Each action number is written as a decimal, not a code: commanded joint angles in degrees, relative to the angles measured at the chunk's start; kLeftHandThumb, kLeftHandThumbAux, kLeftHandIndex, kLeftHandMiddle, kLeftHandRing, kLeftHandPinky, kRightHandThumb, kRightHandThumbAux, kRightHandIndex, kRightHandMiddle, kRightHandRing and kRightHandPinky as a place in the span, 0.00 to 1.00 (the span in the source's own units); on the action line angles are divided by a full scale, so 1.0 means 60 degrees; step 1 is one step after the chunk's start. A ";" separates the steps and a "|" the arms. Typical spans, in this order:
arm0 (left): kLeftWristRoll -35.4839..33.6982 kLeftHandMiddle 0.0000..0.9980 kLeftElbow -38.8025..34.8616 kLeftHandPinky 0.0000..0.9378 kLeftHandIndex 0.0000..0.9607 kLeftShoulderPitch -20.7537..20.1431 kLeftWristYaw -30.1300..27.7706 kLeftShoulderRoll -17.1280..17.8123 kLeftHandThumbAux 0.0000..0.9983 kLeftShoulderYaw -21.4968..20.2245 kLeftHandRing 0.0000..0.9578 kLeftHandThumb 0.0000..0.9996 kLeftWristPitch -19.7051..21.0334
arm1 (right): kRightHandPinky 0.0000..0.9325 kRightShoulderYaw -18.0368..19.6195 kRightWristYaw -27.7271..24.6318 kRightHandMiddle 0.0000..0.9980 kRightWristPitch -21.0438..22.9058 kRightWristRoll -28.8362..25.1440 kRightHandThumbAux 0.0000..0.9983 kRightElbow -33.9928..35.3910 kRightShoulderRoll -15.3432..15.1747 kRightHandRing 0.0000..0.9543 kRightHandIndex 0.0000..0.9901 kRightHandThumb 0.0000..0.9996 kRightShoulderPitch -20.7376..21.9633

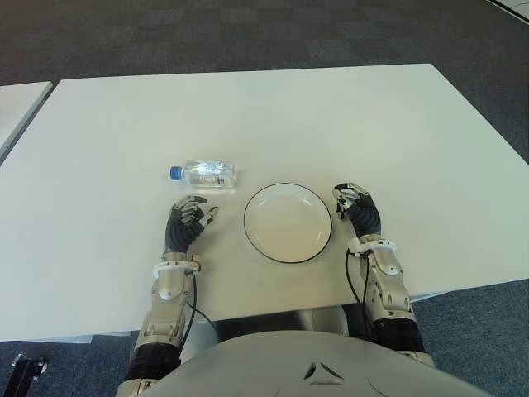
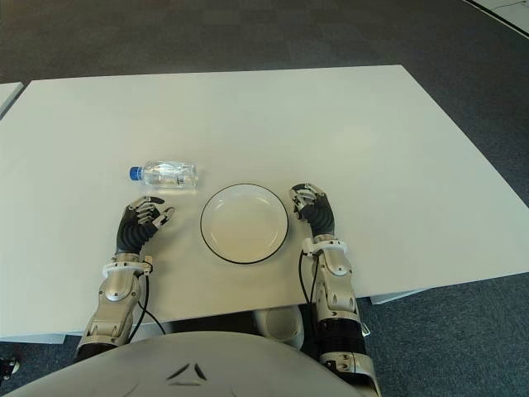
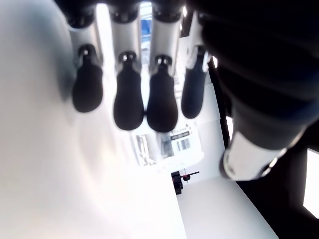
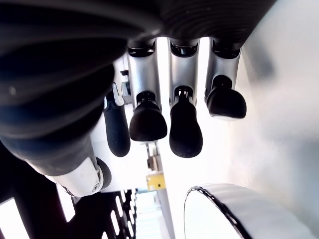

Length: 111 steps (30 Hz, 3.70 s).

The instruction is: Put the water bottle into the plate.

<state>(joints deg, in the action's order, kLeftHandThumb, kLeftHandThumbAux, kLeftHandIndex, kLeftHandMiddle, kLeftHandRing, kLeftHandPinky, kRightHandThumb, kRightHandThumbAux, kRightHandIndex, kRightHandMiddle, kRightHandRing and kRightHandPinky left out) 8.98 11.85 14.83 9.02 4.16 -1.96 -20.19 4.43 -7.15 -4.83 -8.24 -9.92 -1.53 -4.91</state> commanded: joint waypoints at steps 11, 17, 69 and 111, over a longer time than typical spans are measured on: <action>0.0195 0.72 0.0080 0.72 0.45 0.0116 0.0155 0.0086 0.72 -0.0099 0.73 0.70 -0.0088 | 0.89 -0.0056 0.0070 0.86 0.0159 0.0067 0.74 -0.0205 0.0142 0.90 0.44 0.70 -0.0279; 0.0413 0.72 0.0046 0.71 0.45 0.0153 0.0257 0.0127 0.72 -0.0061 0.73 0.70 -0.0225 | 0.90 -0.0054 0.0082 0.86 0.0174 0.0069 0.74 -0.0168 0.0146 0.90 0.44 0.70 -0.0309; 0.8279 0.00 0.3963 0.00 0.00 -0.5457 0.4111 0.4150 0.21 0.3560 0.00 0.56 0.3458 | 0.89 -0.0112 0.0372 0.86 0.0189 0.0074 0.74 -0.0077 0.0234 0.90 0.44 0.70 -0.0591; 0.8801 0.00 0.9432 0.00 0.00 -0.8203 0.4350 0.3965 0.20 0.7767 0.00 0.58 0.1116 | 0.88 -0.0085 0.0647 0.86 0.0715 0.0100 0.73 0.0450 0.0210 0.89 0.44 0.70 -0.0936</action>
<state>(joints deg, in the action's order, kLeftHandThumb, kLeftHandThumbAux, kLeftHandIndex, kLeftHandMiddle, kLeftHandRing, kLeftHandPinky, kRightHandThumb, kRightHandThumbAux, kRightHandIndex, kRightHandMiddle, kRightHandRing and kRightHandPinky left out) 59.61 66.06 -36.05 36.30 28.83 41.80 -12.48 3.77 -4.07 -4.07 -8.12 -5.87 -0.47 -8.76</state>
